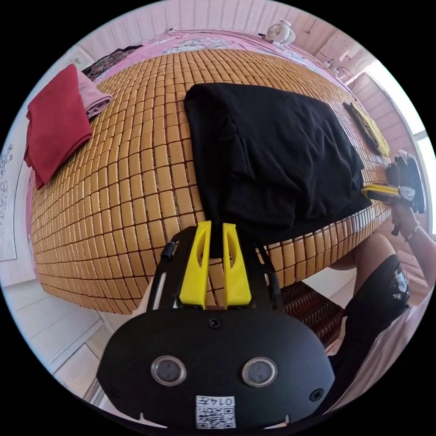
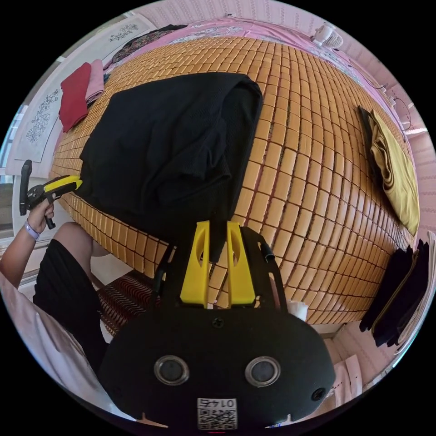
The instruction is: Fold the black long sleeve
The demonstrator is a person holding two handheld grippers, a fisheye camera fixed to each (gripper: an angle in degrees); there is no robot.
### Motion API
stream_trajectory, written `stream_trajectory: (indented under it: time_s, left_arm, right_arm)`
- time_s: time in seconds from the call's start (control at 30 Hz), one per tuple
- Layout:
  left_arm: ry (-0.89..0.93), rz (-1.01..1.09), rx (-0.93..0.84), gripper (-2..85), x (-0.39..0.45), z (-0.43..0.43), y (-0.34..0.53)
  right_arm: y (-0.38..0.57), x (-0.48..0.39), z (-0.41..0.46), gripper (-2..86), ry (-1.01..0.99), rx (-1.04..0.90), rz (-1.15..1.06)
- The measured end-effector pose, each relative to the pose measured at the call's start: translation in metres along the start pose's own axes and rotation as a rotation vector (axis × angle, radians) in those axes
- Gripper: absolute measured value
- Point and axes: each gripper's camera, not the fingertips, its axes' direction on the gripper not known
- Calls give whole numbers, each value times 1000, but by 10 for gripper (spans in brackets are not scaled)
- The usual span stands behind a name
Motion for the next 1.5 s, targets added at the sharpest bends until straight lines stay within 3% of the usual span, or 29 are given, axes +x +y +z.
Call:
stream_trajectory:
  time_s: [0.23, 0.53, 0.67, 0.87, 1.07, 1.23, 1.4, 1.5]
  left_arm:
    - [105, -85, 168, -3, -8, 17, 44]
    - [121, -151, 109, -9, 1, 14, 118]
    - [147, -233, 207, -9, -16, -9, 162]
    - [107, -60, 301, -10, 16, -27, 193]
    - [281, 211, 256, -10, 108, 21, 168]
    - [206, 335, 244, -10, 159, 58, 143]
    - [148, 365, 114, -10, 171, 110, 132]
    - [183, 364, 147, -10, 167, 124, 143]
  right_arm:
    - [19, -20, -13, 60, -8, 104, -12]
    - [78, -58, -52, 4, -117, 224, 8]
    - [95, -74, -64, -5, -95, 222, 24]
    - [92, -109, -94, -9, 6, 266, -40]
    - [18, -168, -106, -10, -77, 242, -210]
    - [-79, -241, -97, -9, 17, 134, -443]
    - [-162, -282, -72, -9, 129, 13, -548]
    - [-195, -297, -38, -7, 174, -118, -592]
